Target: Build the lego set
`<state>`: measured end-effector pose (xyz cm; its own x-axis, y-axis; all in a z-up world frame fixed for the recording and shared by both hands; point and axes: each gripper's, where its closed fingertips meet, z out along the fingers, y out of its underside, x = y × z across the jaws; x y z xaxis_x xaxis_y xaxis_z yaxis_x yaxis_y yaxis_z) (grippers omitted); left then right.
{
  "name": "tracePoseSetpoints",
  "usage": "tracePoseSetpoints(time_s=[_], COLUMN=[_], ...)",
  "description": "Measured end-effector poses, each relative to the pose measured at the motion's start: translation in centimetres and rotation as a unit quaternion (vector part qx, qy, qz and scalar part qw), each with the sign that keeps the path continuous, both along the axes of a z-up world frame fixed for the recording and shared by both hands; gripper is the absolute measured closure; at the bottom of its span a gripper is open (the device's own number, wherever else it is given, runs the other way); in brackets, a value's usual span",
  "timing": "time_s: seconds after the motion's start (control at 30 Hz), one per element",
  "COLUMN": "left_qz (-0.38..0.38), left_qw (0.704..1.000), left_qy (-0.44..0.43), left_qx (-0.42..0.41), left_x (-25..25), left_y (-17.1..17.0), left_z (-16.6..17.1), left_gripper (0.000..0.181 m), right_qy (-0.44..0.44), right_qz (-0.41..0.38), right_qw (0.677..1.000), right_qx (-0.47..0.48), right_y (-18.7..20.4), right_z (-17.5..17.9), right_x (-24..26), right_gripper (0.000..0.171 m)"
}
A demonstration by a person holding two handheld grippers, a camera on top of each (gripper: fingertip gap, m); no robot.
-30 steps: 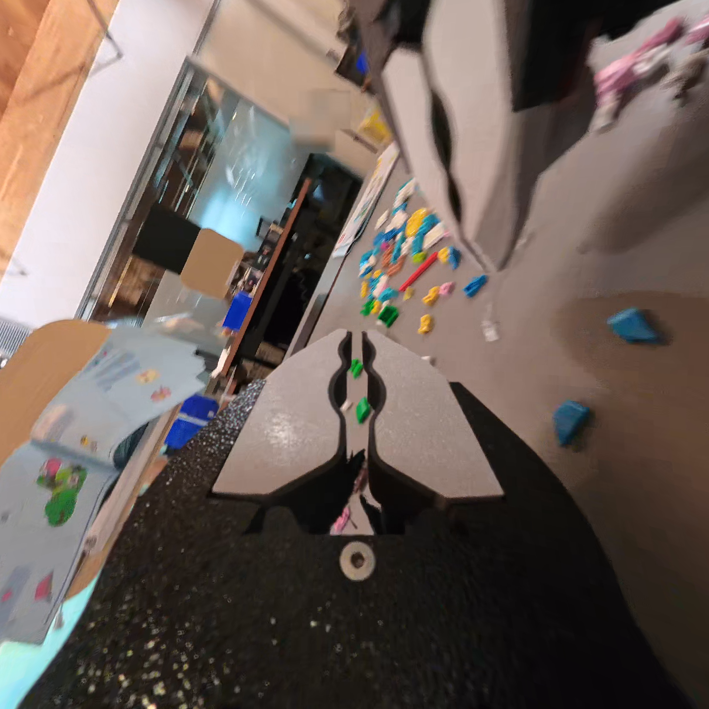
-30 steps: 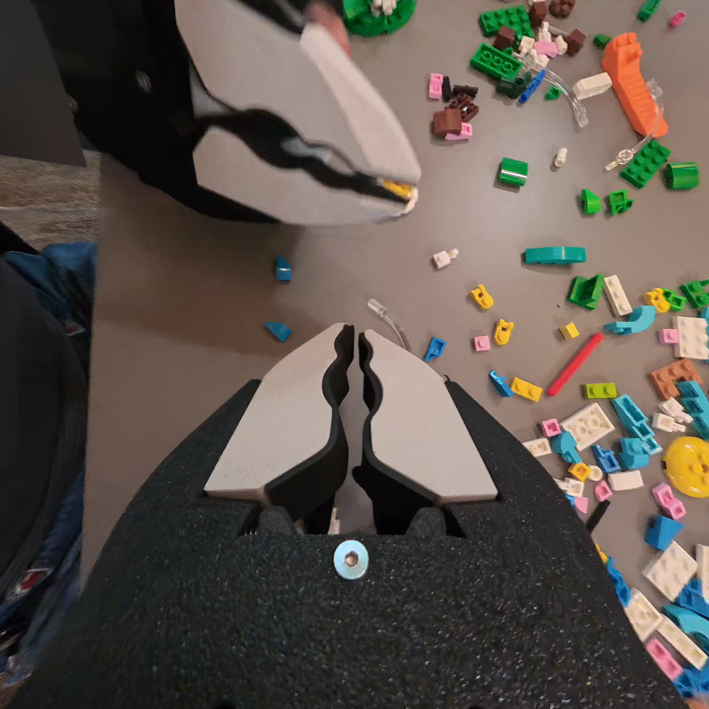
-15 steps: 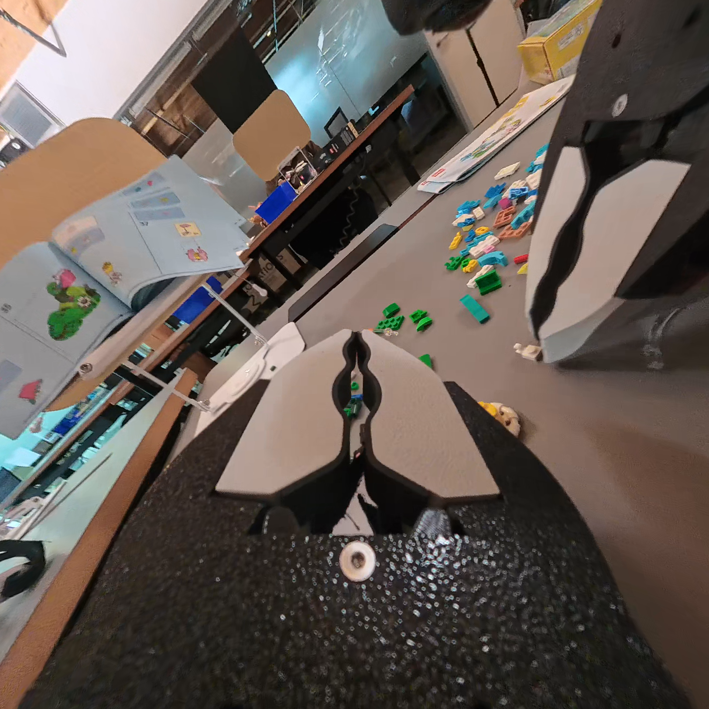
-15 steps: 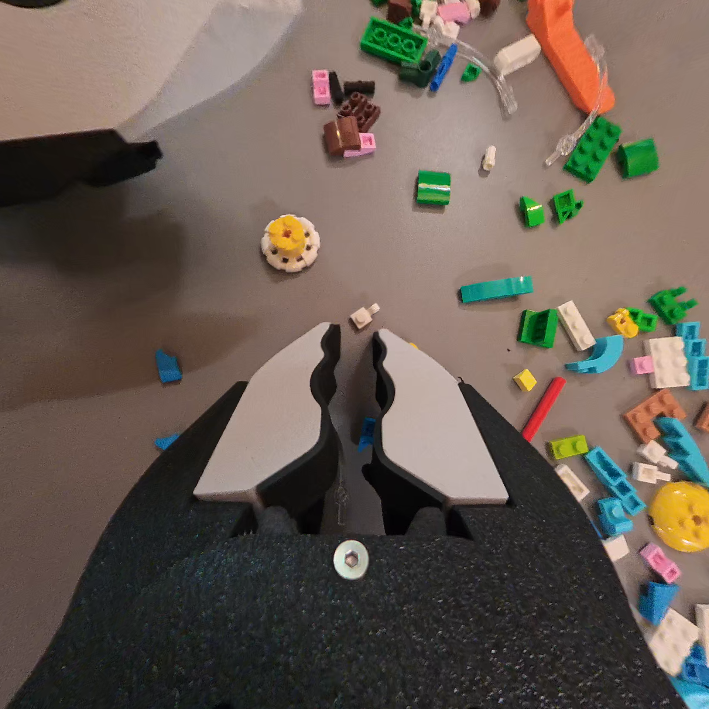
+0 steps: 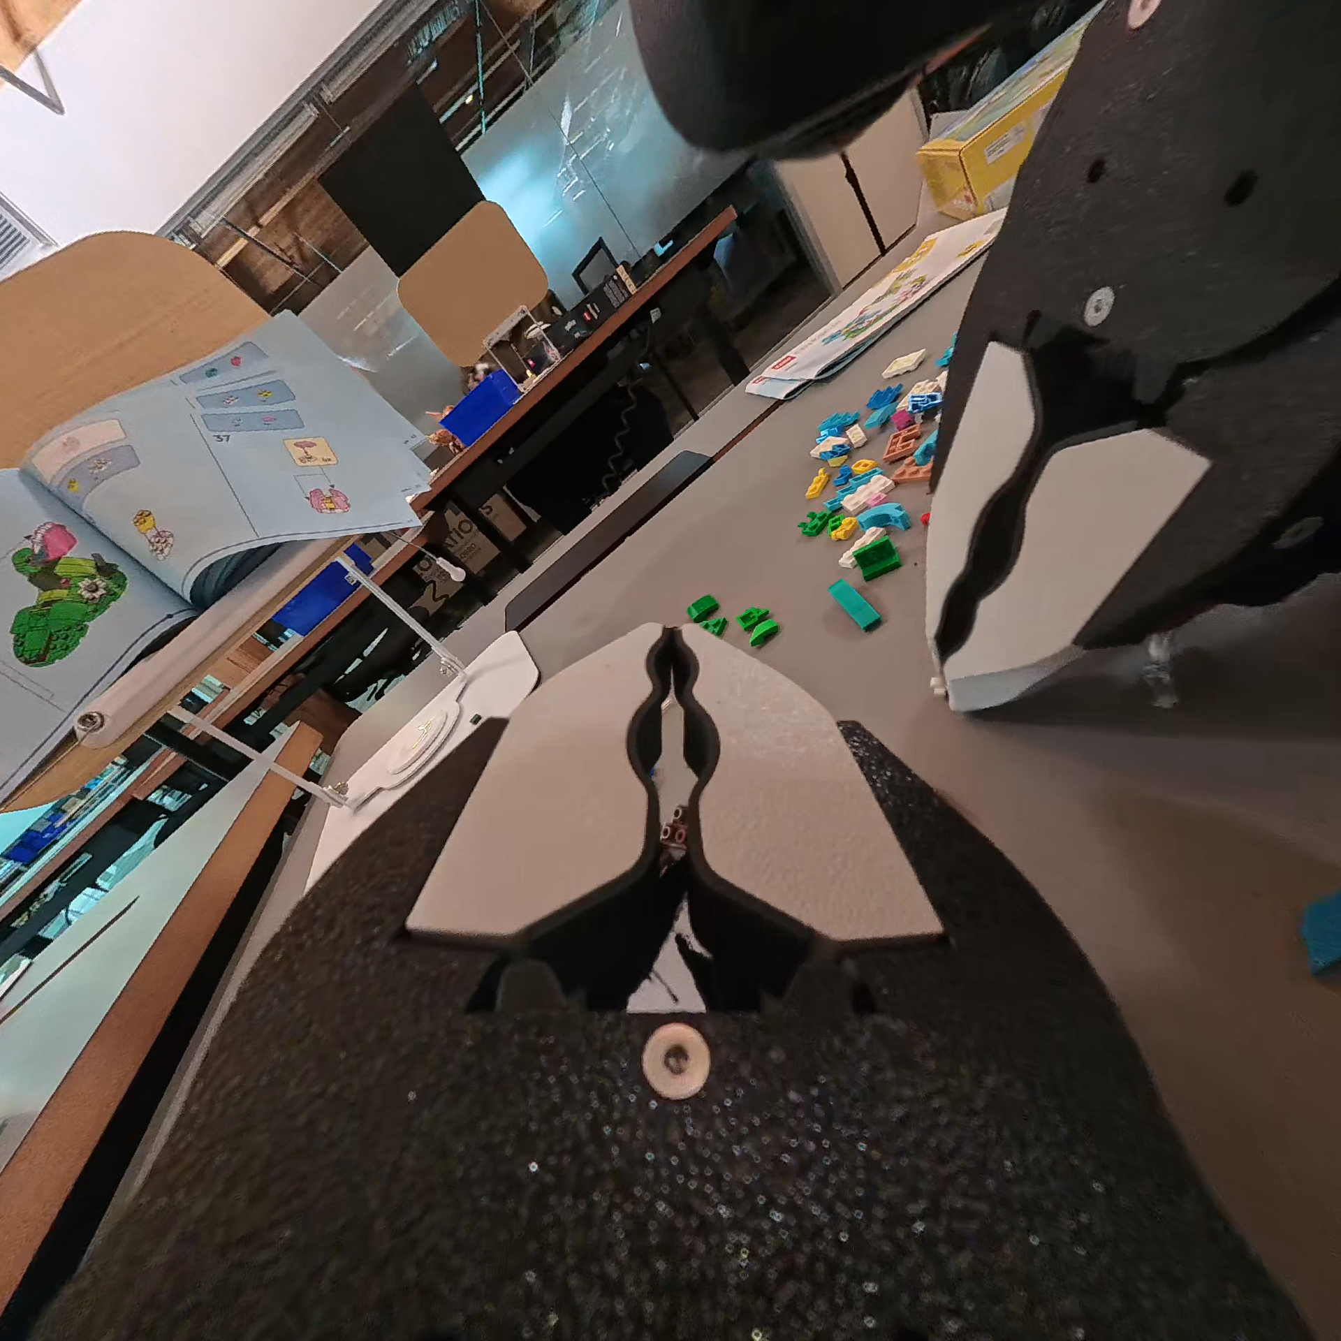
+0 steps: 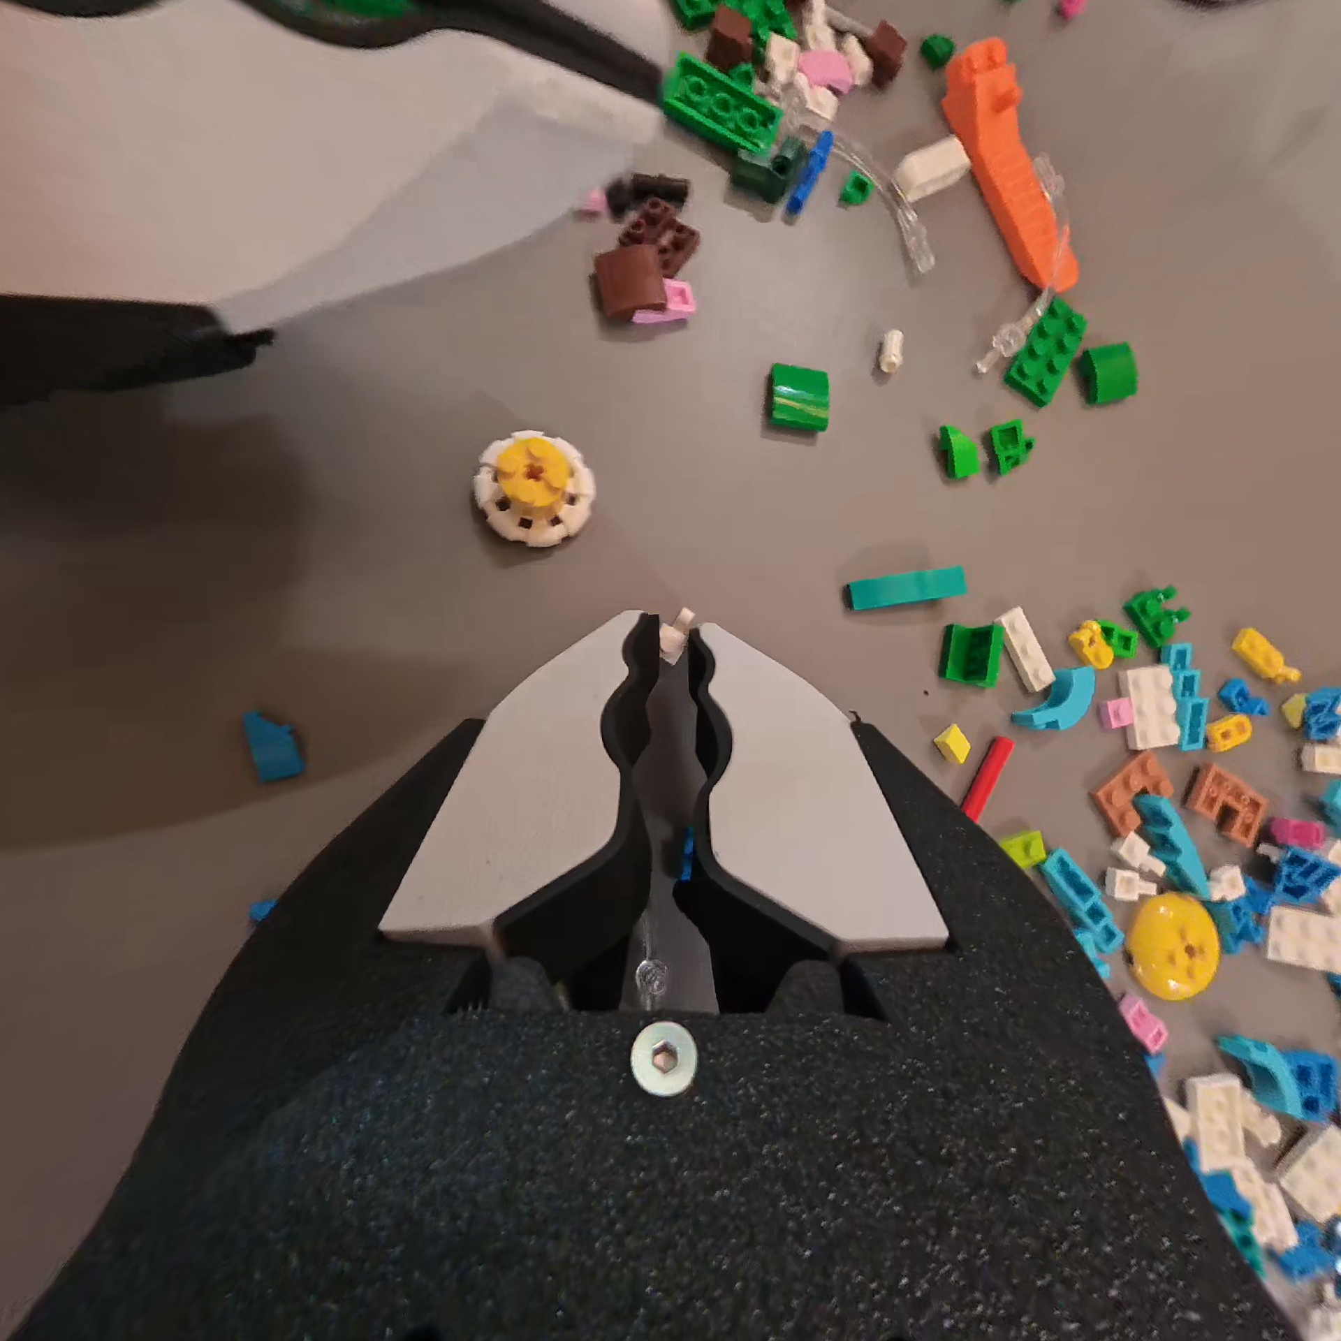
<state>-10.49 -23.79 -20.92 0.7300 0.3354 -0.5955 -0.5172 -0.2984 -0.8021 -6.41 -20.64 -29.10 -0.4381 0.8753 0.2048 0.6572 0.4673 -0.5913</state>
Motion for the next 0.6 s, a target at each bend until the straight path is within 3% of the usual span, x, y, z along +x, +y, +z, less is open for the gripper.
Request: tracePoseSetpoints(time_s=[0.27,0.43,0.6], left_qz=[-0.038,-0.050,-0.058], left_qw=[0.999,0.998,0.998], left_qy=[-0.018,-0.023,-0.017], left_qx=[0.010,0.014,0.006], left_x=[0.9,1.2,1.6], left_y=[0.3,0.4,0.6], left_z=[0.1,0.1,-0.1], left_gripper=[0.181,0.181,0.181], right_qy=[0.013,-0.006,-0.022], right_qz=[0.213,0.228,0.229], right_qw=[0.977,0.973,0.973], right_qx=[-0.001,-0.031,-0.012], right_y=[-2.6,-1.5,-0.9], right_z=[1.0,1.2,0.3], right_x=[6.4,11.3,13.0], right_gripper=[0.164,0.164,0.164])
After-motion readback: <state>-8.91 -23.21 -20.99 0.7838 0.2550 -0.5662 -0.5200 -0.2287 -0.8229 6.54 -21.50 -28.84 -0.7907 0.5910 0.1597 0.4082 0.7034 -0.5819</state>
